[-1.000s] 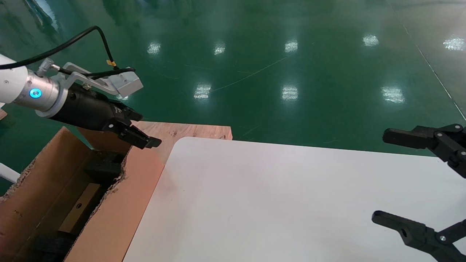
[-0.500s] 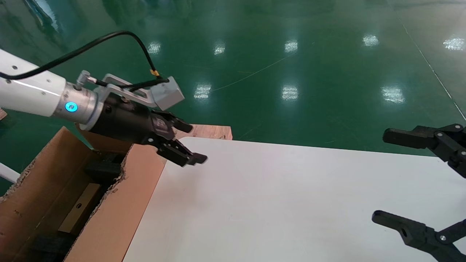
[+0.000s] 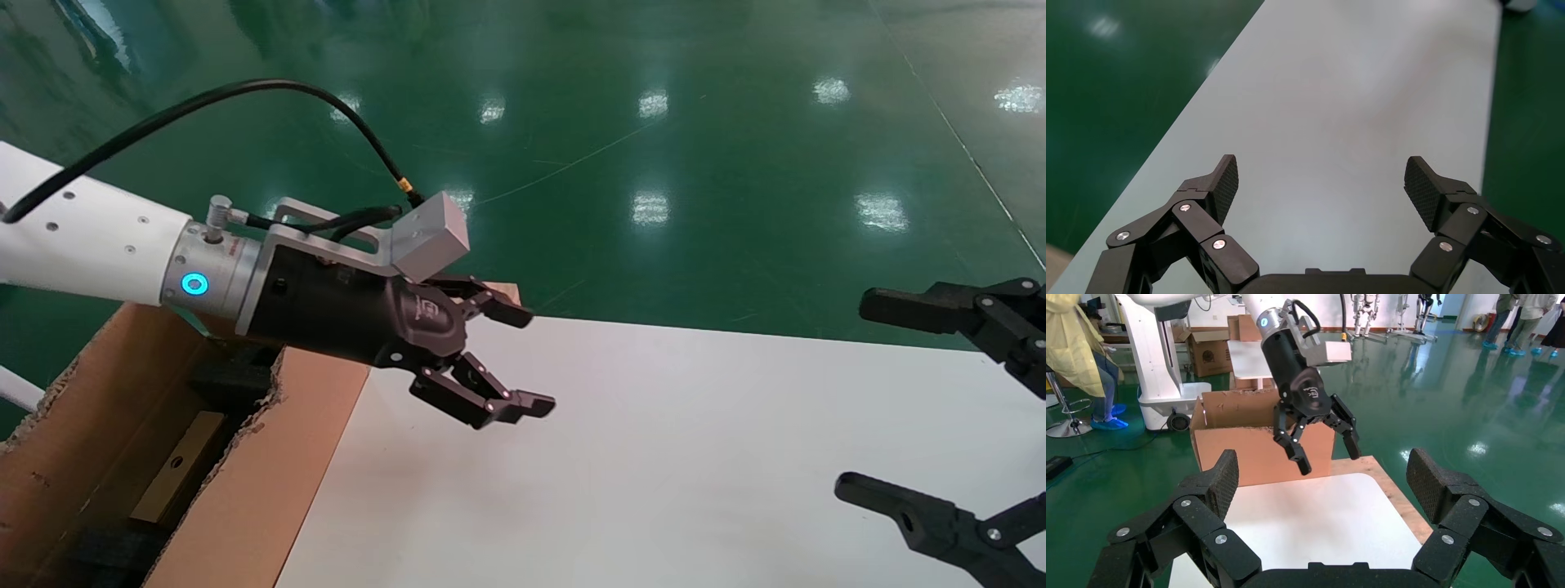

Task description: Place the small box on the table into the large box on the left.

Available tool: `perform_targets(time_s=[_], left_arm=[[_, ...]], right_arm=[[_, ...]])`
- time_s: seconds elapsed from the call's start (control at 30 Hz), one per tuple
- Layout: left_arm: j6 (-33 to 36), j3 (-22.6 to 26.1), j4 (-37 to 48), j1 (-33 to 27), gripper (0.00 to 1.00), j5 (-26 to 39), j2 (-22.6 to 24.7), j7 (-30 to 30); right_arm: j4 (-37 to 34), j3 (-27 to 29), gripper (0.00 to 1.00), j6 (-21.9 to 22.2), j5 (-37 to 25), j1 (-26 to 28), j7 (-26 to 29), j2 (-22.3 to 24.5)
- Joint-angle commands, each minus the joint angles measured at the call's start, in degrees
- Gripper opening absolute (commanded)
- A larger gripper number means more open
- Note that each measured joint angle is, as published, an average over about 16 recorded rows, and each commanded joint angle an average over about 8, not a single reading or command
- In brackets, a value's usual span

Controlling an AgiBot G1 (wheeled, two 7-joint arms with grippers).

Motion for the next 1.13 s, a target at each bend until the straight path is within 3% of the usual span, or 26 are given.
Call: perform_targets(time_s=[0.03,0.87,1.13], left_arm=[[0.69,-3.05,-0.4,2.35,1.0,-0.93,0.15,1.27],[9.27,-40.97,-5.43,31.55,1.0,-12.5,2.05,17.03],[10.79,-47.97,-6.3,36.9,1.0,-14.58,2.38,19.65]], right_arm=[[0.0,0.0,1.0,0.0,0.0,0.0,0.0,0.0],[0.0,-0.01,1.0,0.01,0.01,0.0,-0.01,0.01],[-0.01,-0.01,1.0,0.02,0.01,0.0,-0.01,0.01]])
